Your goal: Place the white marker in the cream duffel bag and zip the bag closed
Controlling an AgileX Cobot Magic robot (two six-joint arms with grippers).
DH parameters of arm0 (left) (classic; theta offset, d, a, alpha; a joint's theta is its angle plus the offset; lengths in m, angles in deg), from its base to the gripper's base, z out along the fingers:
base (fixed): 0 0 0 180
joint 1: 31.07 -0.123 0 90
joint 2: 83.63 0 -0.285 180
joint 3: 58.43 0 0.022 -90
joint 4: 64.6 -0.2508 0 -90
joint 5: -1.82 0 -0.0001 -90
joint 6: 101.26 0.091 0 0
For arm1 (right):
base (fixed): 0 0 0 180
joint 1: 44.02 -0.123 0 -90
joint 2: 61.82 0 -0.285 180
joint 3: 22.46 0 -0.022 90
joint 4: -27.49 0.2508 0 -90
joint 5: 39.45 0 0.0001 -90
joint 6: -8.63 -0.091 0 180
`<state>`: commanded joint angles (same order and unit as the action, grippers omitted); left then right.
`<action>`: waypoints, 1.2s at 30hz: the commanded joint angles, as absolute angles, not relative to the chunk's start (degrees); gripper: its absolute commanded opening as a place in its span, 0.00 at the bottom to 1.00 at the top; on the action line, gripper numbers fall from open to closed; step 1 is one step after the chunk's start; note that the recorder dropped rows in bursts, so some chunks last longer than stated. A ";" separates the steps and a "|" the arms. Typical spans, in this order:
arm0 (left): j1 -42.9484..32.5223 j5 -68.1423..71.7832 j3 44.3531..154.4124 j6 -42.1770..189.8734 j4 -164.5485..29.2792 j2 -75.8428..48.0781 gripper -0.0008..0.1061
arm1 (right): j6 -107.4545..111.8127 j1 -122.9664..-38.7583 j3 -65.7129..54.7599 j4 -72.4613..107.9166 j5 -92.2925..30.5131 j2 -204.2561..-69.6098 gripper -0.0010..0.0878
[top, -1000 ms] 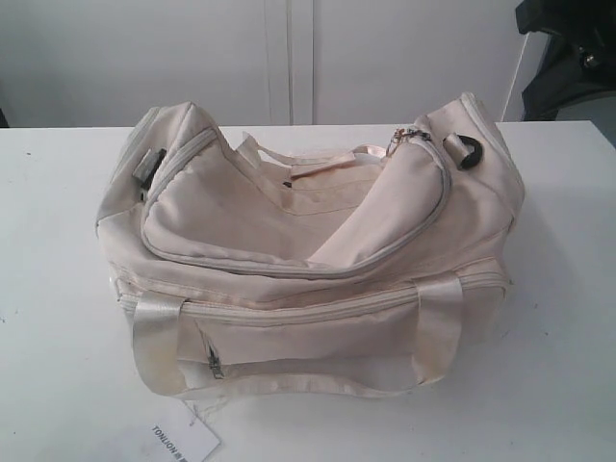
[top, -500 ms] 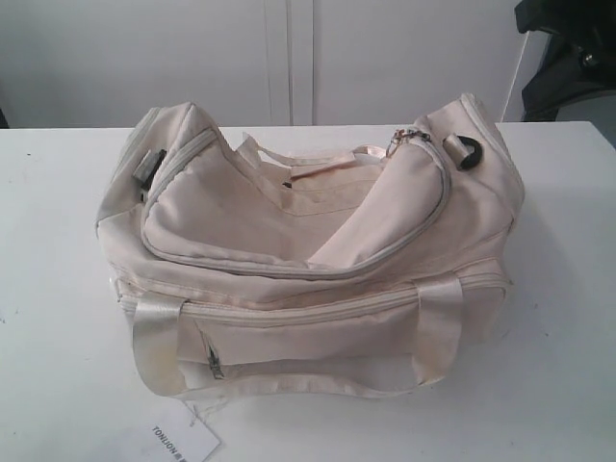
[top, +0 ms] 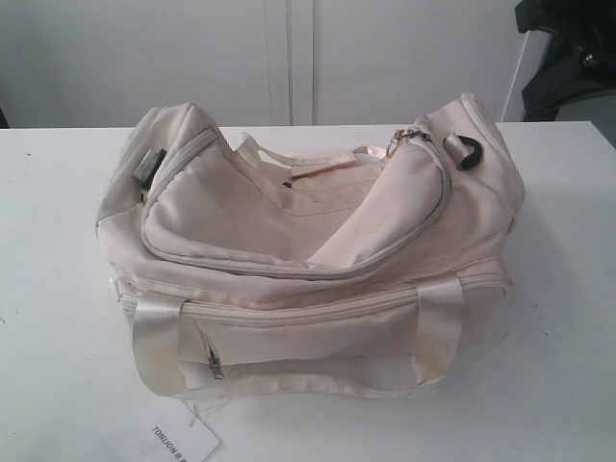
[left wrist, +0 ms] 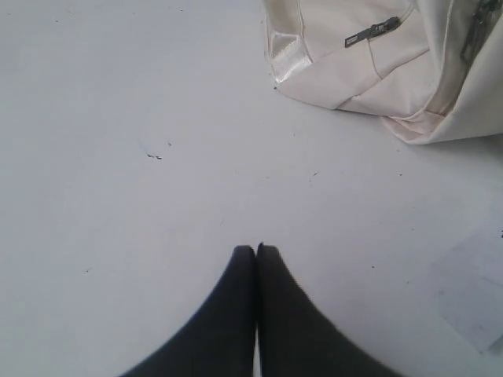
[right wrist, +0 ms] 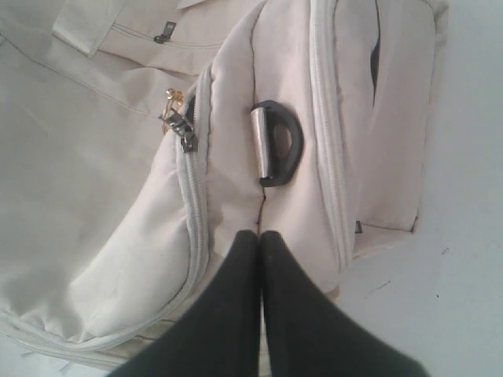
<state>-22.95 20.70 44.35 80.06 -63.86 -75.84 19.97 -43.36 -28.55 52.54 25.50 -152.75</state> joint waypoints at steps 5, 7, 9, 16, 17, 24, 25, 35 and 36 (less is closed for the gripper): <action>-22.95 20.70 44.35 80.06 -63.86 -75.84 0.01 | 19.97 -43.36 -28.55 52.54 25.50 -152.75 0.01; -22.95 20.70 44.35 80.06 -63.86 -75.84 0.01 | 19.97 -43.36 -28.55 52.54 25.50 -152.75 0.01; -22.95 20.70 44.35 80.06 -63.86 -75.84 0.01 | 19.97 -43.36 -28.55 52.54 25.50 -152.75 0.01; -22.95 20.70 44.35 80.06 -63.86 -75.84 0.01 | 19.97 -43.36 -28.55 52.48 25.57 -152.75 0.01; -22.95 20.70 44.35 80.06 -63.86 -75.84 0.01 | 19.97 -43.36 -28.55 52.48 25.57 -152.75 0.01; -22.95 20.70 44.35 80.06 -63.86 -75.84 0.01 | 23.53 -43.36 -28.55 51.95 24.72 -152.09 0.01; -22.95 20.70 44.35 80.06 -63.86 -75.84 0.01 | 25.81 -43.36 -28.55 51.70 24.30 -151.81 0.01; -22.95 20.70 44.35 80.06 -63.86 -75.84 0.01 | 32.43 -43.36 -23.65 44.08 16.14 -143.47 0.01; -22.95 20.70 44.35 80.06 -63.86 -75.84 0.01 | 32.43 -43.36 -22.49 43.43 15.08 -142.35 0.01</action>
